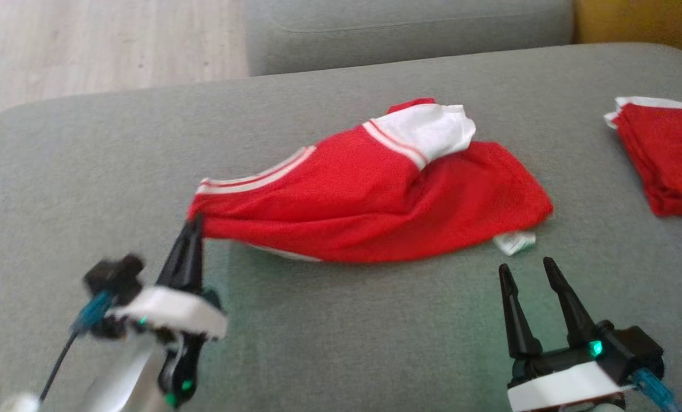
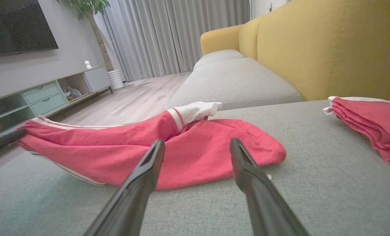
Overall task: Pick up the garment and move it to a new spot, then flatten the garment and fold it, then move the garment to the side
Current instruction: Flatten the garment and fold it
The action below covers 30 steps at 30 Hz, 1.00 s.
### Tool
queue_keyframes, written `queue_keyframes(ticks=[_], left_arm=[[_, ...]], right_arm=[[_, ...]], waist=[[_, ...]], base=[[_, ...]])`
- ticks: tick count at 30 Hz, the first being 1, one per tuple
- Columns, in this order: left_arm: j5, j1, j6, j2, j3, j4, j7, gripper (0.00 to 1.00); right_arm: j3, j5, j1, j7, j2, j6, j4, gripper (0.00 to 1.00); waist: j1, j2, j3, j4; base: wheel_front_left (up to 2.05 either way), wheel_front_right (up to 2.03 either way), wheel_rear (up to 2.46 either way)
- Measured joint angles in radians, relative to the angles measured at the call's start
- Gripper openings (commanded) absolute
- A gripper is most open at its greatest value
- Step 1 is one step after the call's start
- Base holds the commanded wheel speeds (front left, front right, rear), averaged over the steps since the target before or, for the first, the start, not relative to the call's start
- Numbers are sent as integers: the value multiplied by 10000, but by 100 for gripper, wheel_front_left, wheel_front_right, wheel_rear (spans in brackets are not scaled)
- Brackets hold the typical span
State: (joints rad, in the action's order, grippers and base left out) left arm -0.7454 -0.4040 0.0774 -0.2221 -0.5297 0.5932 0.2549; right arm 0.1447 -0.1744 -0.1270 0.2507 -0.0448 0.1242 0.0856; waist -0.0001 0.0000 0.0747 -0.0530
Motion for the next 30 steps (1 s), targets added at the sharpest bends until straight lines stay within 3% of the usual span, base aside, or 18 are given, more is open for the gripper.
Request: queue_keyframes(ticks=[7, 14, 16, 20, 23, 27, 29, 30], left_arm=[[499, 2281, -527, -577, 1697, -2336, 2, 0], [1143, 3188, -1438, -1152, 1962, -2918, -75, 0], [1243, 3340, -1643, -1252, 1979, -3009, -134, 100], [1931, 3265, -2010, -1785, 1969, -3804, -259, 100], [2324, 2381, -1645, -2290, 1649, -4420, -897, 100], [2713, -67, -205, -2596, 577, -5047, -2220, 100], [2725, -2033, 397, -2537, -564, -5112, -3225, 100], [2671, -2616, 477, -2460, -968, -5058, -3505, 100]], right_arm=[[-140, 86, -68, 2, 0, -2, 52, 100], [-130, 86, -84, 0, 2, 0, 121, 100], [-107, 102, -80, 0, 2, 0, 138, 100], [-138, 232, -77, 2, 2, 0, 196, 100], [-130, 382, -50, 2, 2, 0, 265, 100], [-13, 437, 145, 2, 0, 0, 284, 100], [142, 441, 536, 2, -12, 0, 249, 100], [188, 441, 662, 2, -21, 0, 234, 100]], waist=[[1, 0, 10, 554], [0, 0, 25, 676], [1, 0, 56, 642], [1, 0, 161, 627], [1, 0, 310, 646], [2, 0, 617, 569], [3, 0, 923, 433], [3, 0, 1038, 376]], base=[[0, 0, 0], [0, 0, 0], [0, 0, 0], [0, 0, 0], [0, 0, 0], [0, 0, 0], [0, 0, 0], [0, 0, 0]])
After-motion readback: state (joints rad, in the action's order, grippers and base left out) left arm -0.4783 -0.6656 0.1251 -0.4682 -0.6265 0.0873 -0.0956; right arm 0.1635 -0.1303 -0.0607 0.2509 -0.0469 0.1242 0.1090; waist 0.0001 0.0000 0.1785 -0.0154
